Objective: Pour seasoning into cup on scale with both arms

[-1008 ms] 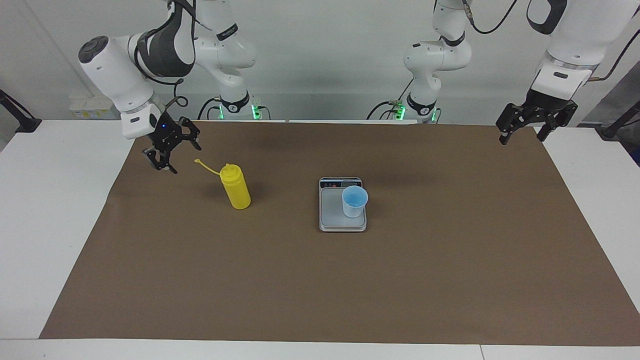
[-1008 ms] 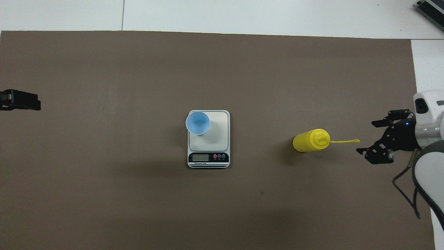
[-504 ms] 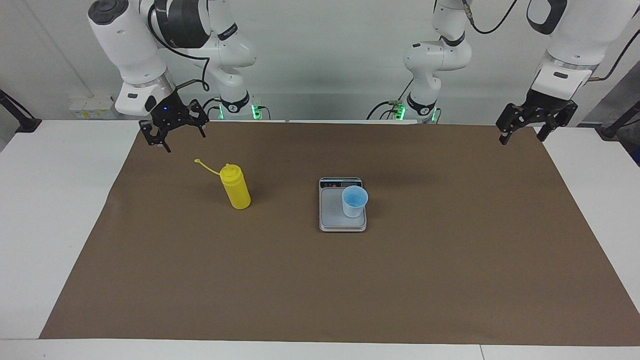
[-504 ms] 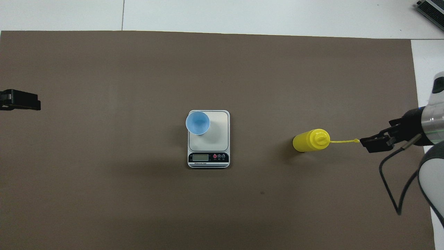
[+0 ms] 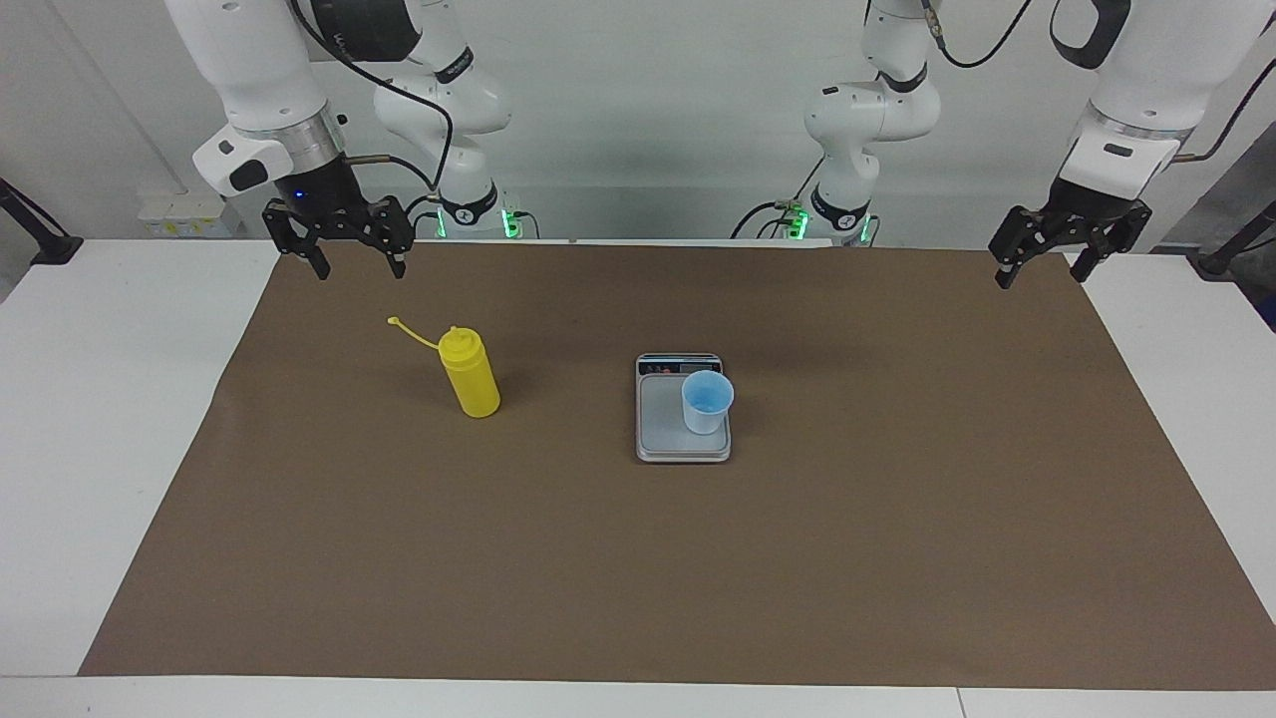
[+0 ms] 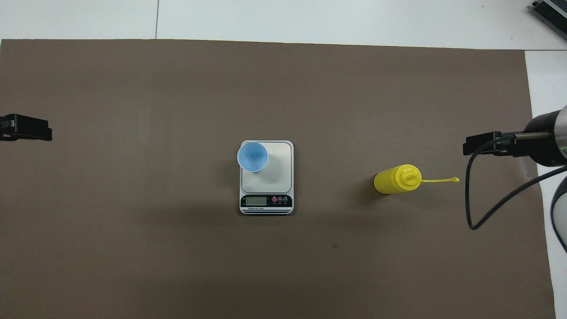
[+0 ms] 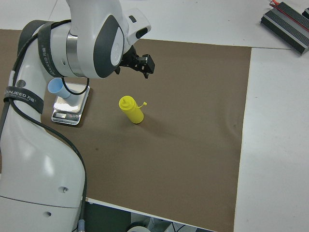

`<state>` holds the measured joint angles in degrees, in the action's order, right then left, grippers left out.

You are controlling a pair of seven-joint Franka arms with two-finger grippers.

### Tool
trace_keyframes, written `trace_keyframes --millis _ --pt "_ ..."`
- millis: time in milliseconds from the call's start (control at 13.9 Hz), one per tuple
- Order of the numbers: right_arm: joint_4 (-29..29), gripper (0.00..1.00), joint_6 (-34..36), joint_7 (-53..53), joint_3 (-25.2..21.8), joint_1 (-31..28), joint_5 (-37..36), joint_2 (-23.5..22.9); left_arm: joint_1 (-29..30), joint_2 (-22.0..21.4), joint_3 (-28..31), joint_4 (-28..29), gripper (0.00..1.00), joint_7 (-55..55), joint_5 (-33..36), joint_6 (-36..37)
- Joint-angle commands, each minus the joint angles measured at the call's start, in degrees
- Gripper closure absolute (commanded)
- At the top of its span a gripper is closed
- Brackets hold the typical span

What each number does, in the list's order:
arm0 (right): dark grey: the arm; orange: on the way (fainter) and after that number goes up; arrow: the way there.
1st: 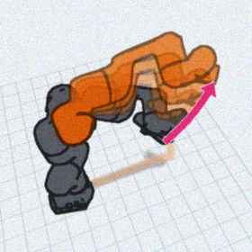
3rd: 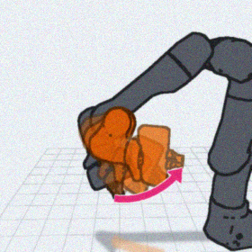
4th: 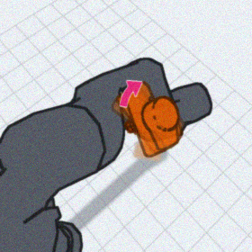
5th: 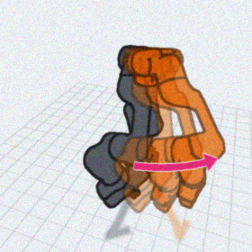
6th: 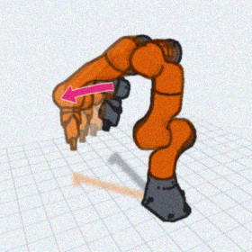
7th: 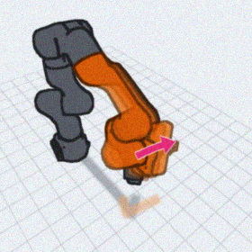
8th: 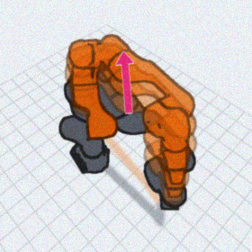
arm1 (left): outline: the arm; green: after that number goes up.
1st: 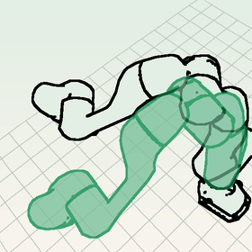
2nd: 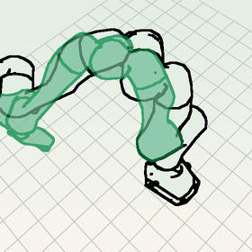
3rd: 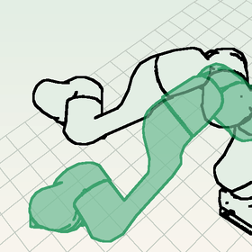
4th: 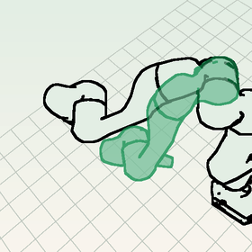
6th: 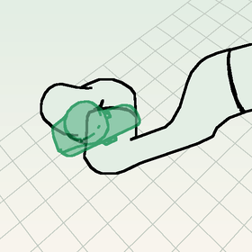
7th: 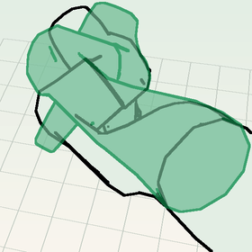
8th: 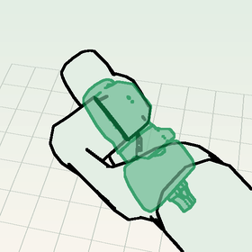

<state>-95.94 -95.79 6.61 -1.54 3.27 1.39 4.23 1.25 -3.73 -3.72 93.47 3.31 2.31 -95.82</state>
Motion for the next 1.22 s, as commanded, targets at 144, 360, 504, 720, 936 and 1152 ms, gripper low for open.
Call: trace_keyframes --millis 144,360,504,720,936,1152 --pt "8.04 0.00 5.34 5.69 0.05 0.07 -4.47 -3.96 0.60 -1.54 -0.15 1.98 0.00 -0.23 -0.64 -0.24" --pt "9.54 0.00 6.57 8.23 0.49 0.33 -4.21 -4.49 0.60 -1.54 -0.15 1.98 0.00 -0.23 -0.64 -0.24" --pt "9.45 0.00 6.67 8.68 0.93 0.24 -4.30 -4.49 0.60 -1.54 -0.15 1.98 0.00 -0.23 -0.64 -0.24" --pt "9.01 0.00 7.89 8.59 0.93 0.42 -4.30 -4.32 0.60 -1.54 -0.15 1.98 0.00 -0.23 -0.64 -0.24" --pt "8.49 0.00 8.16 8.59 3.55 -1.94 -4.30 -3.79 0.60 -1.54 -0.15 1.98 0.00 -0.23 -0.64 -0.24" --pt "7.52 0.00 8.25 8.59 7.60 -5.99 -4.30 -3.44 0.60 -1.54 -0.15 1.98 0.00 -0.23 -0.64 -0.24"
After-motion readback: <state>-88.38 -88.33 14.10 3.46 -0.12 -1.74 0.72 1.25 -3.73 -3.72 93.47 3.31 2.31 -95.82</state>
